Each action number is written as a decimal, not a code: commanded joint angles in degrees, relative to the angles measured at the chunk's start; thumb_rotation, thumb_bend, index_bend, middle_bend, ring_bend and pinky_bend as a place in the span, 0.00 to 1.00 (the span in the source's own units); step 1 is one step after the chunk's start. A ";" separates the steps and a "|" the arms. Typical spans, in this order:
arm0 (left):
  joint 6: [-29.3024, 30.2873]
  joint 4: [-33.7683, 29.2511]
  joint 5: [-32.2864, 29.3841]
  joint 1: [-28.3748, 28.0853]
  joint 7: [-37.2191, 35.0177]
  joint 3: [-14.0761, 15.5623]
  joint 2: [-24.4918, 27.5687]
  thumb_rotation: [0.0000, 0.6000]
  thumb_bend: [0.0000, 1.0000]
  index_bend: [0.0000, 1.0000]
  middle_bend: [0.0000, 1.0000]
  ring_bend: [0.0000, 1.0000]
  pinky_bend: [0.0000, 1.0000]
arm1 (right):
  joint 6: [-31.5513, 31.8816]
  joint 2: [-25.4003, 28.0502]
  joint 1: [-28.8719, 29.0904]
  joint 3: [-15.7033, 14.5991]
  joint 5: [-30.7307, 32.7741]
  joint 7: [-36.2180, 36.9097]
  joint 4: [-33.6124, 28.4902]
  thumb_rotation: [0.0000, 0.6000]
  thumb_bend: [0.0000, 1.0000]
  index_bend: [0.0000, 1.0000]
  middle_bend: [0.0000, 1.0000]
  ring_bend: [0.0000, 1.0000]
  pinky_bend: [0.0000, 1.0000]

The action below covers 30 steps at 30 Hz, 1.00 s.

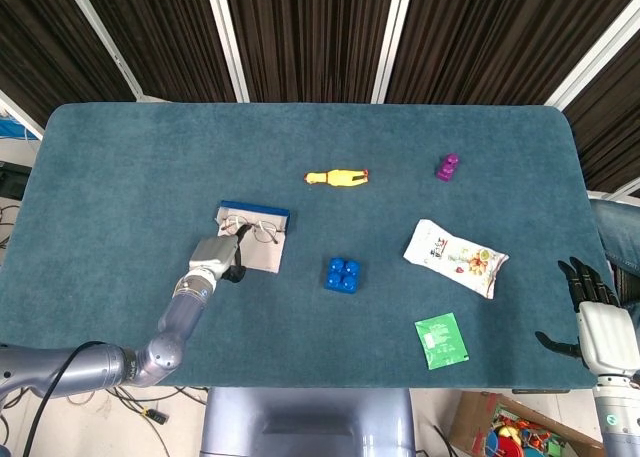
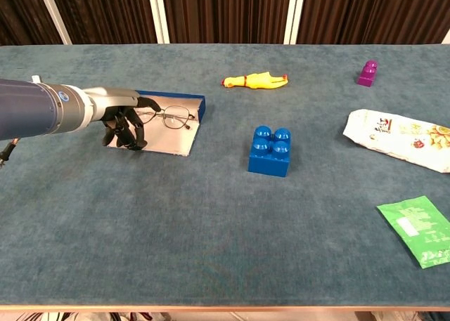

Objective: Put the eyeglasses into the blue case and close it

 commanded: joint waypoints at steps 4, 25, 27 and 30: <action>0.19 0.09 -0.52 -0.48 -0.40 0.47 0.04 1.00 0.44 0.00 0.53 0.63 0.69 | 0.02 -0.02 -0.03 0.05 0.15 -0.05 -0.05 1.00 0.06 0.08 0.00 0.00 0.17; -0.36 4.09 -3.10 -3.07 -0.57 1.54 -2.18 1.00 0.44 0.00 0.53 0.63 0.69 | -0.05 0.05 -0.04 0.23 0.61 -0.12 -0.20 1.00 0.06 0.08 0.00 0.00 0.17; -0.29 4.42 -3.11 -3.33 -0.64 1.38 -2.38 1.00 0.44 0.00 0.53 0.63 0.69 | -0.04 0.03 -0.04 0.23 0.61 -0.13 -0.20 1.00 0.06 0.08 0.00 0.00 0.17; -0.24 4.67 -3.25 -3.69 -0.66 1.18 -2.57 1.00 0.44 0.00 0.53 0.63 0.69 | -0.07 0.01 -0.03 0.22 0.63 -0.17 -0.22 1.00 0.06 0.08 0.00 0.00 0.17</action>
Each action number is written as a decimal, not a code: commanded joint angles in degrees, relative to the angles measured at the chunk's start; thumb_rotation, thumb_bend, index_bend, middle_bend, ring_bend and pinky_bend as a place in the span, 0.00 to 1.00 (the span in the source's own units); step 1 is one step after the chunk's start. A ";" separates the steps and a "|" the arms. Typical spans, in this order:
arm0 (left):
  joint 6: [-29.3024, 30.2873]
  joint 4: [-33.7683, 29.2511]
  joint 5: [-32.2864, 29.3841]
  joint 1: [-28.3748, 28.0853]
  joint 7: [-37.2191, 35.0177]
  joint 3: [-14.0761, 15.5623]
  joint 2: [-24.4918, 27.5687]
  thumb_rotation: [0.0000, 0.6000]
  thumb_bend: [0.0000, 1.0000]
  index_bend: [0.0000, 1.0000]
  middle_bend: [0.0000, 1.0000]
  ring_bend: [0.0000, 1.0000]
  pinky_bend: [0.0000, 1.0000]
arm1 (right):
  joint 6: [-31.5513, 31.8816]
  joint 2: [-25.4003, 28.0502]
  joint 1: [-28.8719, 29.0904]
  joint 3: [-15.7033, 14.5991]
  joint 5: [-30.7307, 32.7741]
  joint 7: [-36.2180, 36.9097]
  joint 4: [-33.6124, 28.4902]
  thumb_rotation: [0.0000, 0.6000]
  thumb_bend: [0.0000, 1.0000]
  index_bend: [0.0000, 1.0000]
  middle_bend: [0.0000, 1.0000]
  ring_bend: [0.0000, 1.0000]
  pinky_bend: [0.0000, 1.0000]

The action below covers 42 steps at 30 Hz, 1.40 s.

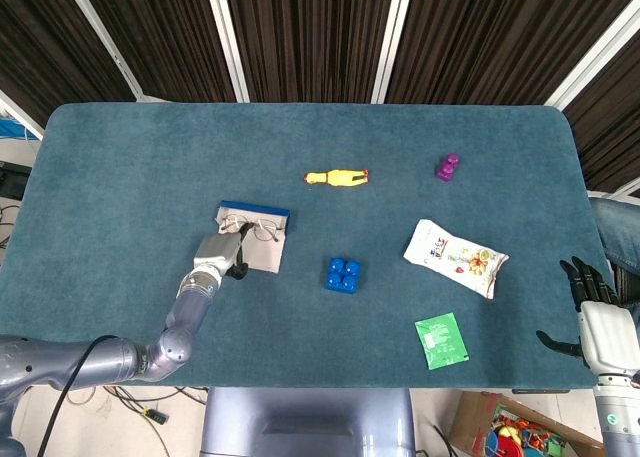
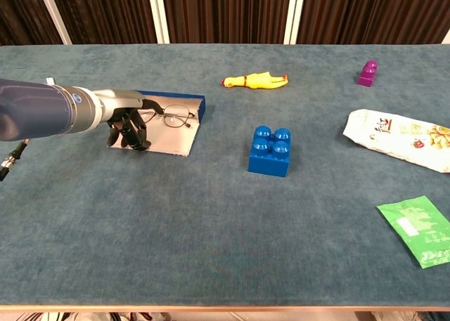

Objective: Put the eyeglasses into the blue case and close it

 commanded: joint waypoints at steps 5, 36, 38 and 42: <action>0.48 0.95 -0.24 -1.05 0.74 -0.05 -0.64 1.00 0.44 0.00 0.53 0.63 0.69 | -0.10 -0.02 0.02 -0.02 0.11 -0.09 -0.01 1.00 0.06 0.08 0.00 0.00 0.17; 1.10 8.13 -7.23 -5.37 6.93 -1.26 -4.77 1.00 0.44 0.00 0.53 0.63 0.69 | -0.54 0.18 0.06 -0.01 0.55 -0.01 -0.41 1.00 0.06 0.08 0.00 0.00 0.17; 1.30 8.57 -6.87 -5.66 7.23 -1.49 -5.14 1.00 0.44 0.00 0.53 0.63 0.69 | -0.54 0.16 0.08 0.03 0.63 -0.06 -0.41 1.00 0.06 0.08 0.00 0.00 0.17; 2.48 8.26 -5.47 -5.63 7.51 -1.53 -5.48 1.00 0.44 0.00 0.53 0.63 0.69 | -0.65 0.17 0.10 0.02 0.74 -0.15 -0.45 1.00 0.06 0.08 0.00 0.00 0.17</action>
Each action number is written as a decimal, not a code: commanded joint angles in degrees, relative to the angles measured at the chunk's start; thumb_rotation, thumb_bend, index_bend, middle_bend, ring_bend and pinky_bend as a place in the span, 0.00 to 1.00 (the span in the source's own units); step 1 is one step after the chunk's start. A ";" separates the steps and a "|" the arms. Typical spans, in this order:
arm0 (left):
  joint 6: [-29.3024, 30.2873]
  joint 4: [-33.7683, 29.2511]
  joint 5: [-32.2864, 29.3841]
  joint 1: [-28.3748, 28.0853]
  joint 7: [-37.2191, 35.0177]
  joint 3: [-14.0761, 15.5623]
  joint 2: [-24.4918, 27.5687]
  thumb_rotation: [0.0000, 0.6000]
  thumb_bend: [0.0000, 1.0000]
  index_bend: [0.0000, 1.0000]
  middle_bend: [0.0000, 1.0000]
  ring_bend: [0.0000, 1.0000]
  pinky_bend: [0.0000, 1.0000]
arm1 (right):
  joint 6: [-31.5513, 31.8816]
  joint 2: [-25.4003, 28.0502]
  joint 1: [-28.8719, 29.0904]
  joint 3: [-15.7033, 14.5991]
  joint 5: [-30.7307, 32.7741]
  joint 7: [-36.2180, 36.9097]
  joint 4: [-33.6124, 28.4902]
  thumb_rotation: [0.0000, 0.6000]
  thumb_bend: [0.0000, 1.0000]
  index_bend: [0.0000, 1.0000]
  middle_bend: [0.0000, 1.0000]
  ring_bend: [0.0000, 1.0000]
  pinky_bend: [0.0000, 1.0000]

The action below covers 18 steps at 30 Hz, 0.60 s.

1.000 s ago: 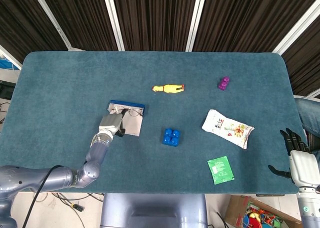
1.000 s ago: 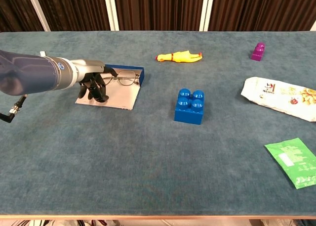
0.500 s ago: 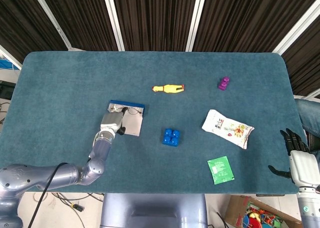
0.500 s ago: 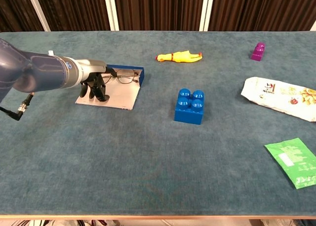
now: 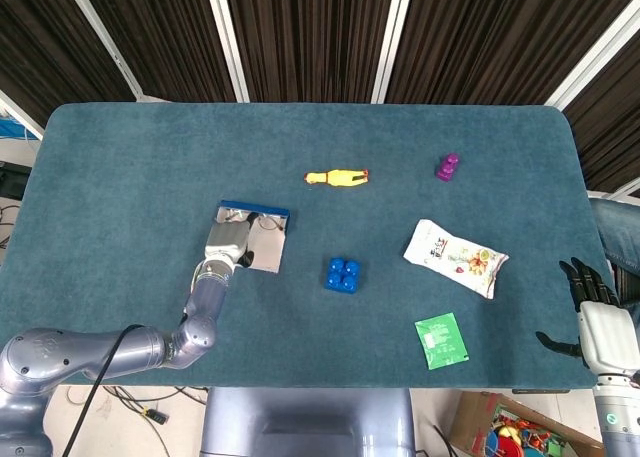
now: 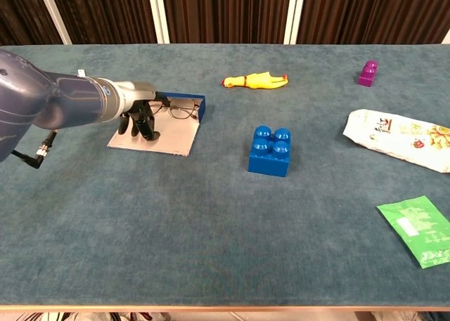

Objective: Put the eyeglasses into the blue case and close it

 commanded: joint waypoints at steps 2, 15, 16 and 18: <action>1.01 -0.54 1.33 0.20 0.04 -0.06 -0.20 1.00 0.44 0.00 0.53 0.63 0.69 | -0.03 0.00 0.00 -0.01 0.05 -0.06 -0.02 1.00 0.06 0.08 0.00 0.00 0.17; 2.54 -4.44 2.99 1.50 0.42 0.36 1.61 1.00 0.44 0.00 0.54 0.63 0.69 | -0.11 0.08 0.00 0.15 0.52 -0.15 -0.23 1.00 0.06 0.09 0.00 0.00 0.17; 2.71 -4.91 3.15 1.68 0.40 0.46 1.89 1.00 0.44 0.00 0.54 0.63 0.69 | -0.11 0.07 0.00 0.16 0.54 -0.15 -0.23 1.00 0.06 0.09 0.00 0.00 0.17; 3.30 -6.76 4.02 2.26 0.26 0.82 2.91 1.00 0.44 0.00 0.55 0.63 0.69 | -0.11 0.08 0.00 0.18 0.60 -0.16 -0.25 1.00 0.06 0.09 0.00 0.00 0.17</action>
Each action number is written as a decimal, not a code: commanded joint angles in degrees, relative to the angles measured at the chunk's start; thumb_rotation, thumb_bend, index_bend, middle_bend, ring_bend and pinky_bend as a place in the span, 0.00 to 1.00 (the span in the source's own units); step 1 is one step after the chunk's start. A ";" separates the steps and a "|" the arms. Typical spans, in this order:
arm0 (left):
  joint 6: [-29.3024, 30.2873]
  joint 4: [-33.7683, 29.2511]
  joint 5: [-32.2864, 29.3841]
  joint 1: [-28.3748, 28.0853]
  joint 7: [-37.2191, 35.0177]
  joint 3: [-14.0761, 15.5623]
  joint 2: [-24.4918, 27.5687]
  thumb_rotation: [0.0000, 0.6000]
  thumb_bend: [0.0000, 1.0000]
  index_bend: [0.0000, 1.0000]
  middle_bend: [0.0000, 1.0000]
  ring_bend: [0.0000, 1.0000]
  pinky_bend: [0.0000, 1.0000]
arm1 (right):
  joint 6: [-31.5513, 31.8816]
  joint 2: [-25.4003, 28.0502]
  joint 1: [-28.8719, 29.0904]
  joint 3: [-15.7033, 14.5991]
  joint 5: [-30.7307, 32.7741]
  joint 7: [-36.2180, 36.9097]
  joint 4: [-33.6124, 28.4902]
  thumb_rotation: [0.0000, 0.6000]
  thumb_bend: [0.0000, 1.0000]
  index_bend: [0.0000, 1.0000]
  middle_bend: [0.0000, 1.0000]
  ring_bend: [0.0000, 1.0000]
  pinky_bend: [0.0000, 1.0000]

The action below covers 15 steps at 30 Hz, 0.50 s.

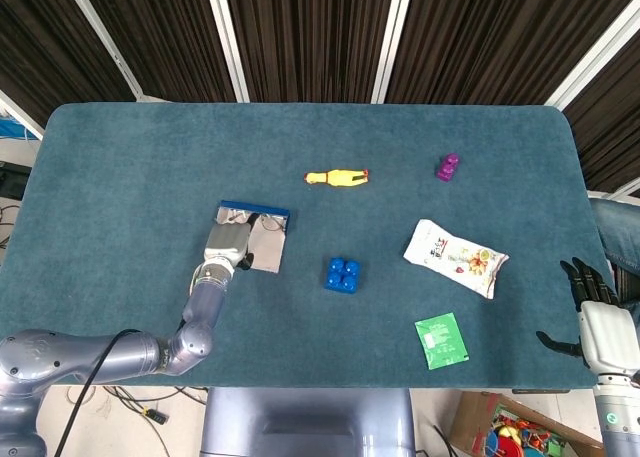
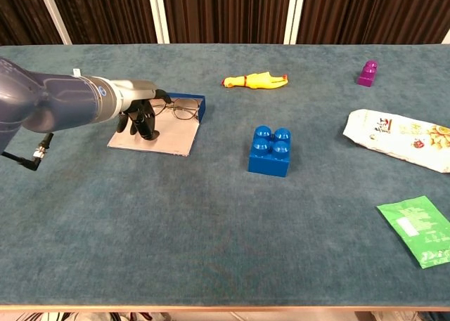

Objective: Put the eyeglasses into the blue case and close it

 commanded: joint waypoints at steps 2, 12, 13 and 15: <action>1.73 -3.94 2.35 1.25 -0.17 1.00 2.22 1.00 0.44 0.04 0.55 0.63 0.69 | 0.01 -0.01 -0.01 0.05 0.11 -0.02 0.00 1.00 0.06 0.09 0.00 0.00 0.17; 7.44 -10.90 19.95 6.88 -5.76 5.54 6.10 1.00 0.27 0.22 0.31 0.24 0.33 | 0.09 0.00 -0.04 0.16 0.30 0.00 -0.17 1.00 0.06 0.09 0.00 0.00 0.17; 7.41 -10.76 21.52 7.30 -6.33 6.05 6.16 1.00 0.25 0.21 0.29 0.23 0.33 | 0.09 0.00 -0.04 0.15 0.30 -0.01 -0.17 1.00 0.06 0.09 0.00 0.00 0.17; 7.31 -10.31 24.89 8.33 -7.53 7.32 6.45 1.00 0.23 0.20 0.28 0.22 0.32 | 0.11 0.00 -0.05 0.15 0.30 0.00 -0.18 1.00 0.06 0.09 0.00 0.00 0.17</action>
